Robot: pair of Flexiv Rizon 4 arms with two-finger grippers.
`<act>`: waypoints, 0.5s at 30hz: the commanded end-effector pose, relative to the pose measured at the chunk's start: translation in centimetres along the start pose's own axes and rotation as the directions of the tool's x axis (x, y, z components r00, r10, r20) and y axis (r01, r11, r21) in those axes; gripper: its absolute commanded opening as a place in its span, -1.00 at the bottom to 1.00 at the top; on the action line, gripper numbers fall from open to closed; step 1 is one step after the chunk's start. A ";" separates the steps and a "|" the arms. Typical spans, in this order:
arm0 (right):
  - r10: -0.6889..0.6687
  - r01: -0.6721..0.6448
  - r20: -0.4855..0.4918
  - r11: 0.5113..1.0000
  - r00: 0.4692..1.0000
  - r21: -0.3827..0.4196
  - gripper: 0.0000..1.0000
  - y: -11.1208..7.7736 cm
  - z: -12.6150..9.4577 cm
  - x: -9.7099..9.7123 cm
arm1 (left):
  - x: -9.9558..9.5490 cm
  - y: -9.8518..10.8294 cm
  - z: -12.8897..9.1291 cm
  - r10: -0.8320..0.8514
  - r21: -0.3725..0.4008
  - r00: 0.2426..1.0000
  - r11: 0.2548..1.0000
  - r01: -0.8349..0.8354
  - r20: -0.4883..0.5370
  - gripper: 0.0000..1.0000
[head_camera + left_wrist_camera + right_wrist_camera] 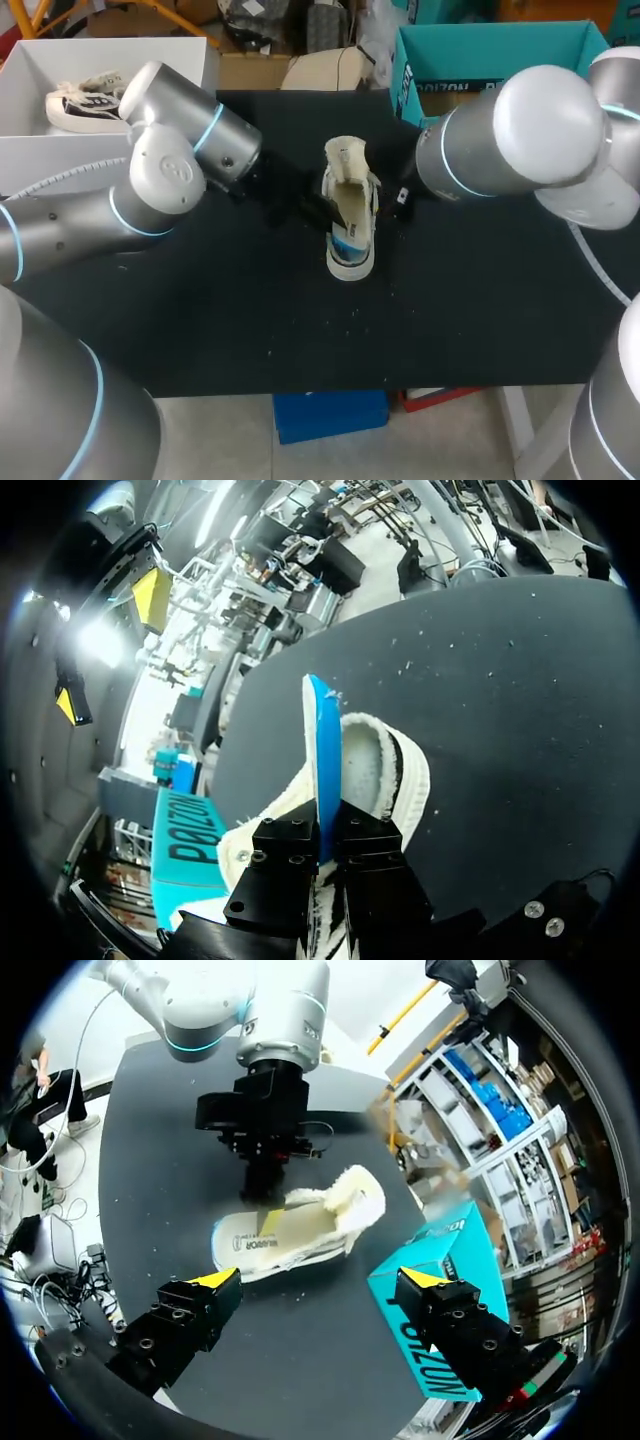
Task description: Take the shoe out of the shoebox, open the shoe tongue, remove and reinsert the insole, then place the shoe into the shoebox
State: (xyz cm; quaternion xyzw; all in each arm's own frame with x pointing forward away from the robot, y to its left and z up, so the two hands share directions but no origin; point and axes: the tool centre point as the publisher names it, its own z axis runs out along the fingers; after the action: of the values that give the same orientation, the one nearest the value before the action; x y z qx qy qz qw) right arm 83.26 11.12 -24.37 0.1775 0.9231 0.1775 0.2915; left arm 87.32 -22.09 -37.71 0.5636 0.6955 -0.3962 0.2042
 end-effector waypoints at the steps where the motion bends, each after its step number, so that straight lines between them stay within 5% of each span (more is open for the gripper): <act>1: -0.007 0.007 0.002 1.000 1.000 -0.028 1.00 -1.0 -1.0 0.1 | 0.1 0.3 0.4 -0.005 -0.006 1.000 1.000 0.005 -0.007 -1.00; 4: -0.007 0.007 0.002 1.000 1.000 -0.028 1.00 -1.0 -1.0 0.1 | 0.2 0.4 0.4 -0.009 -0.010 1.000 1.000 0.009 -0.011 -1.00; 6: -0.007 0.007 0.002 1.000 1.000 -0.028 1.00 -1.0 -1.0 0.1 | 0.0 0.2 0.2 -0.006 -0.018 1.000 1.000 0.006 -0.018 1.00; 15: -0.007 0.007 0.002 1.000 1.000 -0.028 1.00 -1.0 -1.0 0.1 | -1.0 -1.8 -1.6 0.035 -0.033 0.999 0.999 -0.035 -0.002 1.00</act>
State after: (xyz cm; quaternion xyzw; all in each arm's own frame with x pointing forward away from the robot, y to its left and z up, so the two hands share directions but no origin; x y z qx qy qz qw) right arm 82.37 10.09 -24.04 0.1700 0.9209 0.1886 0.2957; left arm 87.12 -22.38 -36.09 0.5747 0.6894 -0.3862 0.2129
